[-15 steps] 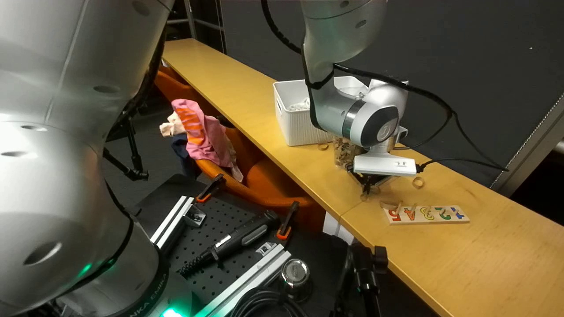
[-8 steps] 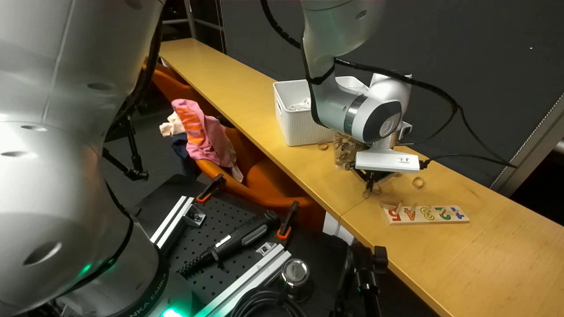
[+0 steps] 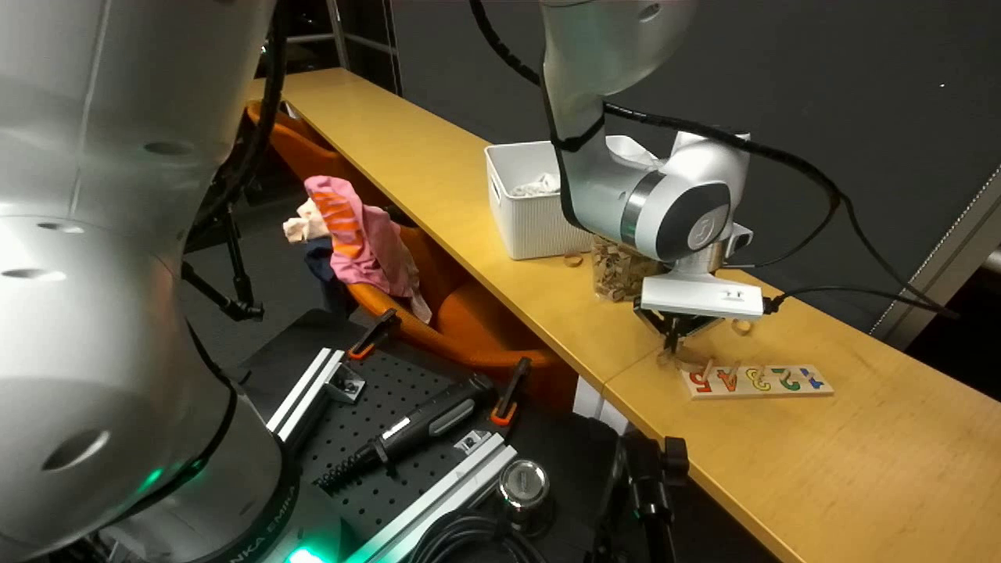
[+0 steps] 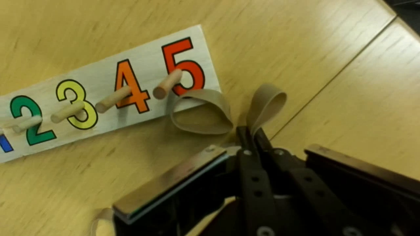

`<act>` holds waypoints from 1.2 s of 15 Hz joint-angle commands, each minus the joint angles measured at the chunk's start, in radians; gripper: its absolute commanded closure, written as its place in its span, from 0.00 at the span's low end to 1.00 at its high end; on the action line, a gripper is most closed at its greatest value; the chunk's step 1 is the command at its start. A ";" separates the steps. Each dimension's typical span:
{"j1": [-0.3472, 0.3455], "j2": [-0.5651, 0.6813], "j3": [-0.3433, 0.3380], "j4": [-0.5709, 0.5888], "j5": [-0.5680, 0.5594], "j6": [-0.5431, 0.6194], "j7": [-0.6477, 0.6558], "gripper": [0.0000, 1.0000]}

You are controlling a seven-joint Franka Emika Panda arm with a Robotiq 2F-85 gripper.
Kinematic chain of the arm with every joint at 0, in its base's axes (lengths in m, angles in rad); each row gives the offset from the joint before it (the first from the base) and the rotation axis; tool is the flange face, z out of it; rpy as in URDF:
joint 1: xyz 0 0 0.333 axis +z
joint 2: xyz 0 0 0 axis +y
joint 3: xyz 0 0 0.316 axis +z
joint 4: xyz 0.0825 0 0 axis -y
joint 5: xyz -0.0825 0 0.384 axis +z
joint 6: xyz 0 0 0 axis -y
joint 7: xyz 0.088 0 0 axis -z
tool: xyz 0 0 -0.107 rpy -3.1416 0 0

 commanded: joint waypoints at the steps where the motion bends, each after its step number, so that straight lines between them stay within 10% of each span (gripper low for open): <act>1: 0.008 -0.010 -0.022 -0.009 0.002 -0.002 0.016 0.69; 8: 0.006 0.037 -0.017 0.036 0.007 -0.023 0.013 0.21; 12: 0.002 0.075 -0.015 0.063 0.006 -0.027 0.013 0.14; 18: 0.009 0.070 -0.020 0.061 -0.001 -0.016 0.020 0.62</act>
